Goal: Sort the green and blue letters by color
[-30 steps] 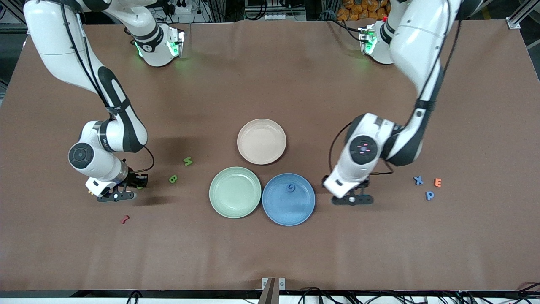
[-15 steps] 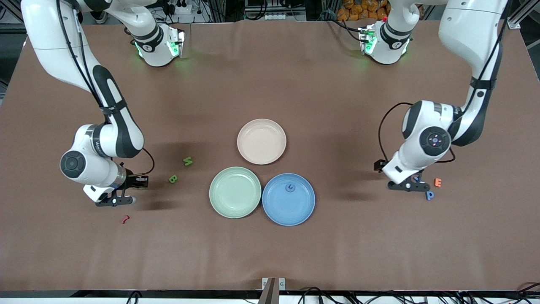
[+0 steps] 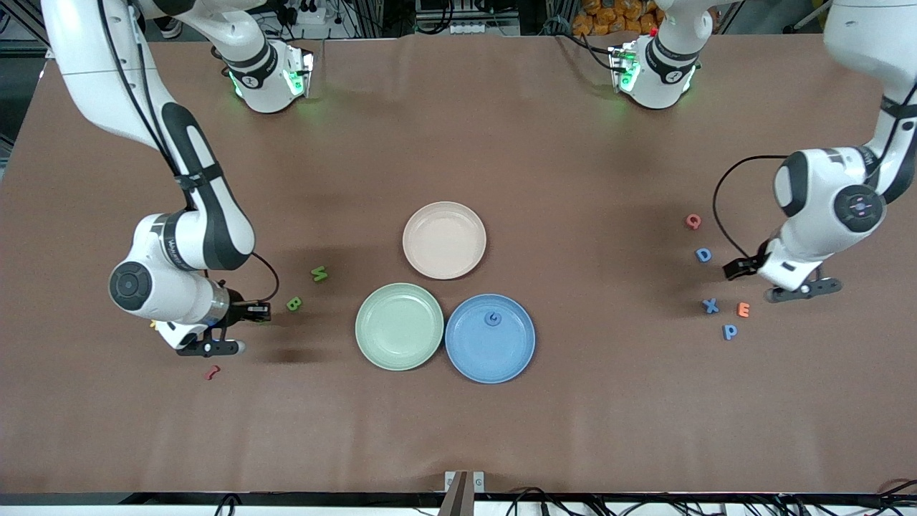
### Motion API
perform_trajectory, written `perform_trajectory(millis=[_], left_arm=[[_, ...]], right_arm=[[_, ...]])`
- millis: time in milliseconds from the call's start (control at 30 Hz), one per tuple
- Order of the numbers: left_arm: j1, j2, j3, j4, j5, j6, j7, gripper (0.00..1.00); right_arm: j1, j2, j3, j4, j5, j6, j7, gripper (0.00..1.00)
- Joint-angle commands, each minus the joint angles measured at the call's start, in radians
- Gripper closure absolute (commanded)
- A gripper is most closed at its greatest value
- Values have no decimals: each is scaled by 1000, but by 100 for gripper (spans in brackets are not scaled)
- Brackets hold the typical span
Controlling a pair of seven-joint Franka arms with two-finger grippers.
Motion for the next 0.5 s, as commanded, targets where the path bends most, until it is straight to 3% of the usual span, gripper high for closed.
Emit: perform_trajectory(millis=[0, 467], left_arm=[[24, -42, -22, -61, -22, 41, -64, 0], [21, -34, -102, -133, -39, 122, -297, 0]], right_arm=[[68, -6, 1, 52, 18, -41, 136, 93], [208, 6, 1, 132, 18, -73, 407, 93]])
